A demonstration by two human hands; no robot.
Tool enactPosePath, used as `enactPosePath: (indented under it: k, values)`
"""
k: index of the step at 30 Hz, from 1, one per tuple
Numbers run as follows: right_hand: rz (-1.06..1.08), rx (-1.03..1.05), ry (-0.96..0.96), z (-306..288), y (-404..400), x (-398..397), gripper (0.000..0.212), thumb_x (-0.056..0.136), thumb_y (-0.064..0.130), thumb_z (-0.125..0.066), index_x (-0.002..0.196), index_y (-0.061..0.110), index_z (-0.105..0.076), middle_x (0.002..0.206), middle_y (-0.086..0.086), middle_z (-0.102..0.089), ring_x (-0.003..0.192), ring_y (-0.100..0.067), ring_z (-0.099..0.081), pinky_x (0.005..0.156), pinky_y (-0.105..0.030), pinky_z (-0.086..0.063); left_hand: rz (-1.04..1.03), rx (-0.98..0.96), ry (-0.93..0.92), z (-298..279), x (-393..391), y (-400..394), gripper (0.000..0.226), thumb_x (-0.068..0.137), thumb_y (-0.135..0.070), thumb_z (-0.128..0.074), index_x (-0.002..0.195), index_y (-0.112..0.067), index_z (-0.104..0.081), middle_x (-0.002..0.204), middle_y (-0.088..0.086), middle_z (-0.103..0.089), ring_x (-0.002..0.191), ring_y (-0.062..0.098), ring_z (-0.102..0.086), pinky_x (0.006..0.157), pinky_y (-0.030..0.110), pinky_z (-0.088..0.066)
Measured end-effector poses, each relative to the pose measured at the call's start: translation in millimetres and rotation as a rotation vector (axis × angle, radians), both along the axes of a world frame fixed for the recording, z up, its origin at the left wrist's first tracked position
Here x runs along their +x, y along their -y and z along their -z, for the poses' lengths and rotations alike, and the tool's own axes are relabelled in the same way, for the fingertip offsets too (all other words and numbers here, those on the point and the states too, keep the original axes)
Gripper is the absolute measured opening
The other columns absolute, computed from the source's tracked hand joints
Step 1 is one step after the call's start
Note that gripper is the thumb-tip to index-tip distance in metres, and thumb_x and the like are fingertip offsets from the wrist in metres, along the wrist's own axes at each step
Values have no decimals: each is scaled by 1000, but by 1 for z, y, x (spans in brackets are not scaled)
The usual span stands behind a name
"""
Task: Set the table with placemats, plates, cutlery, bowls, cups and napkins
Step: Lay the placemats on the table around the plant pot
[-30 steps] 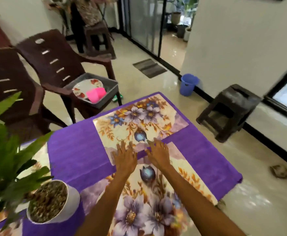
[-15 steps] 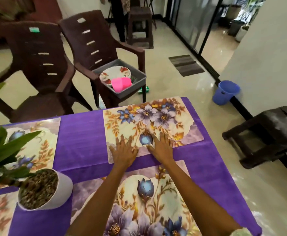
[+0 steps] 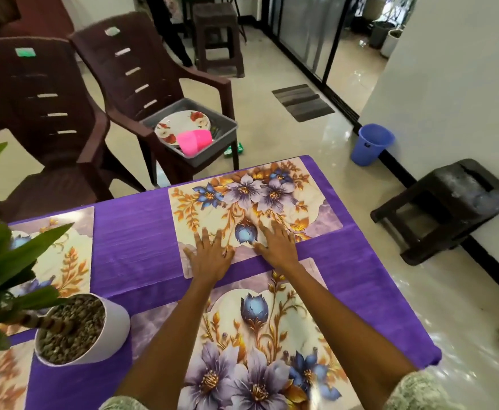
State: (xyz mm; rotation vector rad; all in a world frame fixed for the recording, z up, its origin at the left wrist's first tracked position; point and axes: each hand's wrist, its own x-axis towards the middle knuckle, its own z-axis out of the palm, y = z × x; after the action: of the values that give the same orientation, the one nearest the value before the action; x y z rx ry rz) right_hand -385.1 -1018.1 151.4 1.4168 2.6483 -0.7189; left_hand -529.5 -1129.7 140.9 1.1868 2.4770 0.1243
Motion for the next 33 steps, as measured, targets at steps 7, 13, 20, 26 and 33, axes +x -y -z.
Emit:
enactPosePath:
  k: [7,13,20,26,33]
  values:
    - [253,140,-190,-23,41,64,45,98,34,-43,141,23,-39,148,-6,-36,139,-25,-28,114,-45,-19,223,189,-23,-29,70,-11,60,99,-41,-36,150,-15,-18,158,13,-8,146,29,-2,113,56,-7]
    - [422,230,-97,-40,44,161,51,97,44,-26,144,24,-36,151,-7,-35,142,-24,-25,116,-44,-15,478,296,-17,-59,187,-54,57,100,-36,-33,150,-15,-16,158,10,-11,146,25,-7,116,46,-4]
    - [533,294,-43,-43,-8,305,55,90,45,-28,134,18,-49,137,-9,-49,128,-27,-44,104,-44,-32,616,292,-73,-52,321,-109,57,99,-33,-33,149,-11,-18,157,12,-16,145,28,-11,116,49,-3]
    - [545,147,-9,-29,-63,427,53,100,42,-34,148,22,-27,155,-5,-25,145,-24,-17,117,-47,-13,572,162,-44,-21,438,-167,58,102,-38,-22,151,-12,-6,159,10,-3,146,27,0,116,48,1]
    - [398,91,36,-26,-144,510,53,101,42,-28,150,24,-21,158,-4,-18,147,-24,-8,118,-49,-6,404,79,-43,-4,509,-235,60,101,-42,-20,151,-12,-5,159,10,-2,146,27,0,116,49,-1]
